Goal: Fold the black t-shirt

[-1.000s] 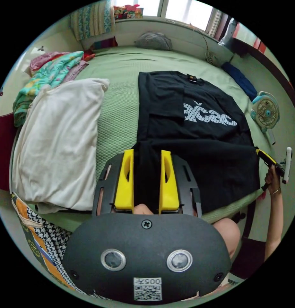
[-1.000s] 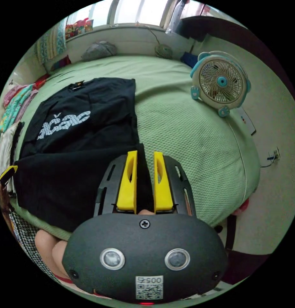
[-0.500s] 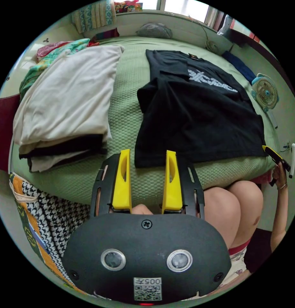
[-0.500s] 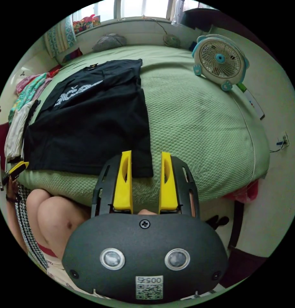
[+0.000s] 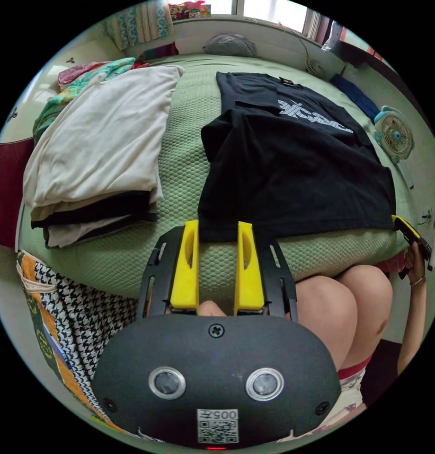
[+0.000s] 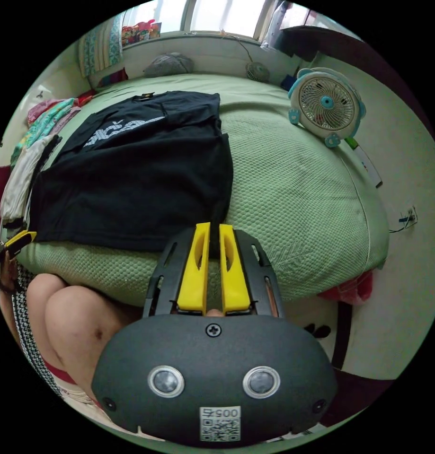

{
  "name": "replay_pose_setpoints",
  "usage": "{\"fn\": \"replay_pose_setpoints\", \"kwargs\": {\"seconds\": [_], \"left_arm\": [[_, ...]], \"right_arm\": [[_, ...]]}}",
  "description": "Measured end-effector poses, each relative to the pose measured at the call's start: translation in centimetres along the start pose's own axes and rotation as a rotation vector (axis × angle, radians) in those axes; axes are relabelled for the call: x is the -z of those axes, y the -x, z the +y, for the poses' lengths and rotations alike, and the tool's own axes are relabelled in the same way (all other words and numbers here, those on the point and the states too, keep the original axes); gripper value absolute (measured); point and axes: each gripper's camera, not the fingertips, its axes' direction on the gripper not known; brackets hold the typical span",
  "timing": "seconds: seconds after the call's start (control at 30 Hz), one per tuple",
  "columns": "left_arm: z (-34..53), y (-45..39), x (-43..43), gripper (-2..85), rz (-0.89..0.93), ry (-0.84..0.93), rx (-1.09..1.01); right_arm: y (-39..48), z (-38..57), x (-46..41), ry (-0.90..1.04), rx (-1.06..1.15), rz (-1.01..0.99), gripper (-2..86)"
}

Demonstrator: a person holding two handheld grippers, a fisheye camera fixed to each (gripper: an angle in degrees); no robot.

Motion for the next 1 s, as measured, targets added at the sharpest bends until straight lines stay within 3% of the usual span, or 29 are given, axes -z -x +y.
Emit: {"fn": "replay_pose_setpoints", "kwargs": {"seconds": [0.17,1.0], "left_arm": [[1.9,-0.8,3.9,4.7,0.038,0.005,0.003],[16.6,-6.6,30.4,2.5,-0.123,-0.160,-0.047]], "right_arm": [[0.0,1.1,2.4,0.027,0.011,-0.015,-1.1],[-2.3,16.3,27.4,-0.196,-0.028,-0.065,-1.4]]}}
